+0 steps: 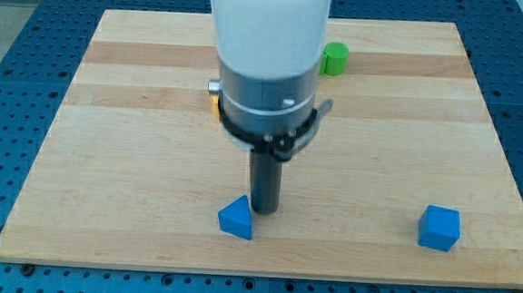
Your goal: Move your arm around on the board
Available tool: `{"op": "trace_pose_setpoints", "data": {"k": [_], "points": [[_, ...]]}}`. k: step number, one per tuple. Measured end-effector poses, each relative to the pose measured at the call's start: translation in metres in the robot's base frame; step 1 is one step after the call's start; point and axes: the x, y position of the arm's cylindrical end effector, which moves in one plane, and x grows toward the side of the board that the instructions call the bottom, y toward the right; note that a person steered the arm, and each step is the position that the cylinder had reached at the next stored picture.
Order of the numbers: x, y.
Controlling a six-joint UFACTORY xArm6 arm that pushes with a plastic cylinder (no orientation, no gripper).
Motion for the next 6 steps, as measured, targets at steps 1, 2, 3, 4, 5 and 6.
{"op": "trace_pose_setpoints", "data": {"k": [1, 2, 3, 4, 5, 6], "points": [[-0.045, 0.000], [-0.064, -0.022], [-0.076, -0.059], [-0.095, -0.103], [-0.136, -0.134], [-0.172, -0.136]]}}
